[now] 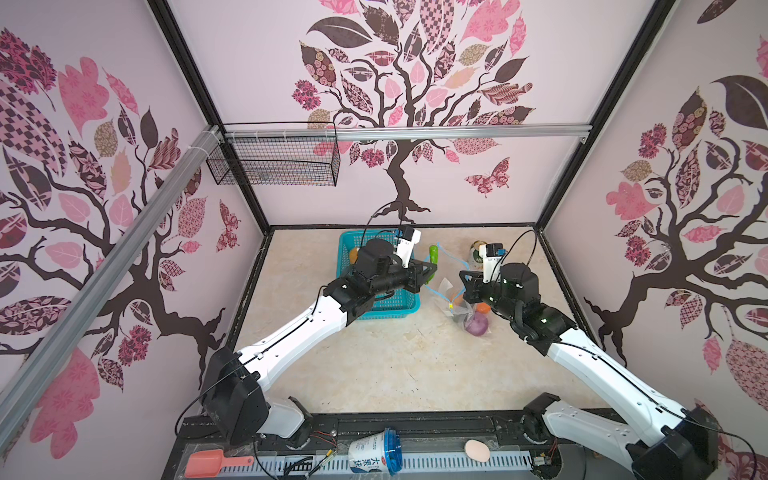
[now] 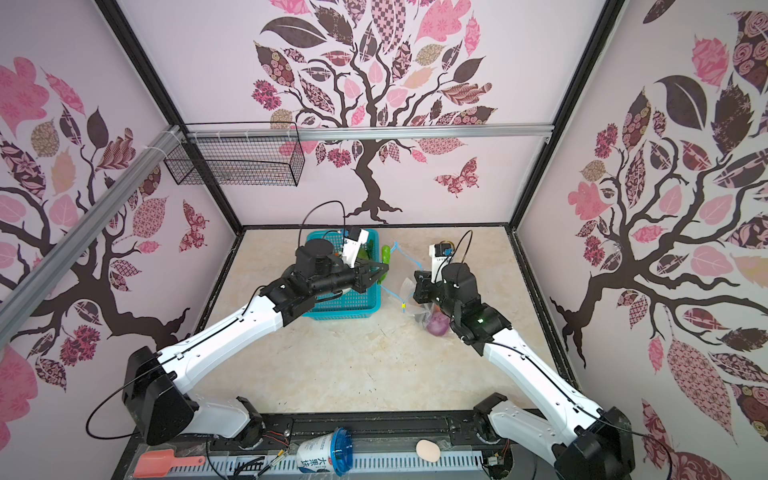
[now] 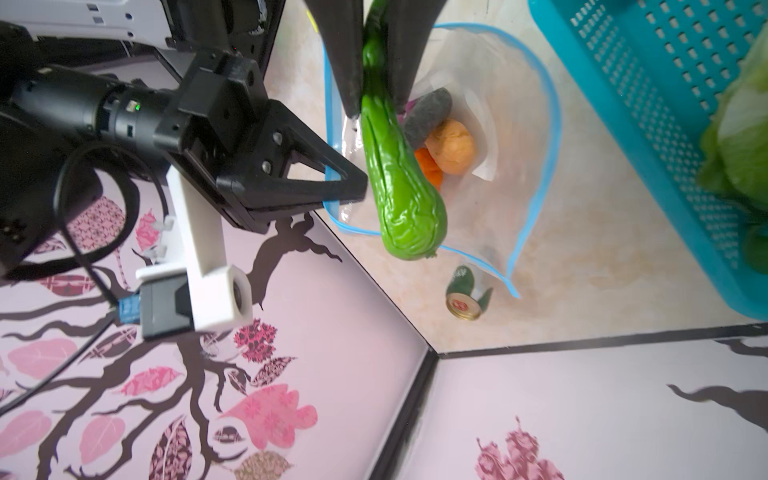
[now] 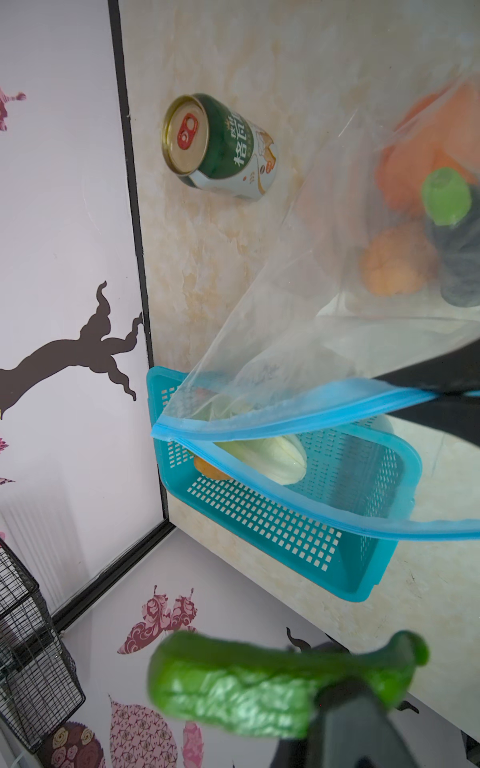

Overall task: Place the food in the zip-top bag and seal the zipper
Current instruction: 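Lift the green chili with the left gripper and carry it into the bag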

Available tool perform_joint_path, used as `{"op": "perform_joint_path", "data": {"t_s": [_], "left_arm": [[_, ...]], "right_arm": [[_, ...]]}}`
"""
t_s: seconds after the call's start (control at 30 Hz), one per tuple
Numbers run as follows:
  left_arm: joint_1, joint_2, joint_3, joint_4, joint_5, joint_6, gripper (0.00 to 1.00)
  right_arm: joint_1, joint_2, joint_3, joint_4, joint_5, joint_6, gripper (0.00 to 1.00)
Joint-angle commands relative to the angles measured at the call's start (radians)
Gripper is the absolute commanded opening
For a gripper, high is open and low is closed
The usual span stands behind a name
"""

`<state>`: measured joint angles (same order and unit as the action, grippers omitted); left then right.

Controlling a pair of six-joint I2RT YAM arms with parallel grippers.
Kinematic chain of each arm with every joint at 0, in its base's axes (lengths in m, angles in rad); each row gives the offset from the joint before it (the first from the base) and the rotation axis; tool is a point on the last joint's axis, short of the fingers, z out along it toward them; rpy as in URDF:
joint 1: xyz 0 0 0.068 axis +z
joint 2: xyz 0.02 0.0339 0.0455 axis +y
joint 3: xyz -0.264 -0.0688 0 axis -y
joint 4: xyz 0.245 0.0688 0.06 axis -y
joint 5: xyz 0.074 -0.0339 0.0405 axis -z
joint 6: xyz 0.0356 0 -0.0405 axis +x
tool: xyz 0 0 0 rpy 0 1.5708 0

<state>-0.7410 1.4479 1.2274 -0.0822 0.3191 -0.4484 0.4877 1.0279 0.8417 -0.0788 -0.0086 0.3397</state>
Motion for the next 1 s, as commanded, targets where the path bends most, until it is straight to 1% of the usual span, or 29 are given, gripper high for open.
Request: {"op": "perform_joint_path", "data": {"t_s": [0.0, 0.13, 0.27, 0.37, 0.57, 0.8, 0.93, 0.97], "left_arm": [[-0.030, 0.033, 0.033, 0.064, -0.053, -0.022, 0.00], [-0.048, 0.072, 0.041, 0.074, -0.118, -0.069, 0.00], [-0.048, 0.114, 0.051, 0.066, -0.156, -0.111, 0.00], [-0.047, 0.152, 0.078, 0.024, -0.156, -0.125, 0.00], [-0.050, 0.224, 0.156, -0.106, -0.123, -0.135, 0.00], [-0.057, 0.252, 0.201, -0.209, -0.168, -0.142, 0.00], [-0.058, 0.287, 0.259, -0.278, -0.157, -0.136, 0.00], [-0.059, 0.292, 0.267, -0.284, -0.149, -0.137, 0.06]], "right_arm": [[-0.005, -0.009, 0.000, 0.027, -0.018, 0.008, 0.00], [-0.006, -0.012, -0.005, 0.035, -0.031, 0.010, 0.00], [-0.005, -0.015, -0.012, 0.044, -0.046, 0.010, 0.00], [-0.005, -0.018, -0.019, 0.053, -0.054, 0.009, 0.00], [-0.005, -0.025, -0.029, 0.063, -0.057, 0.001, 0.00], [-0.006, -0.028, -0.039, 0.071, -0.048, 0.001, 0.00], [-0.006, -0.025, -0.043, 0.078, -0.053, 0.001, 0.00], [-0.005, -0.023, -0.041, 0.077, -0.055, 0.001, 0.00]]}}
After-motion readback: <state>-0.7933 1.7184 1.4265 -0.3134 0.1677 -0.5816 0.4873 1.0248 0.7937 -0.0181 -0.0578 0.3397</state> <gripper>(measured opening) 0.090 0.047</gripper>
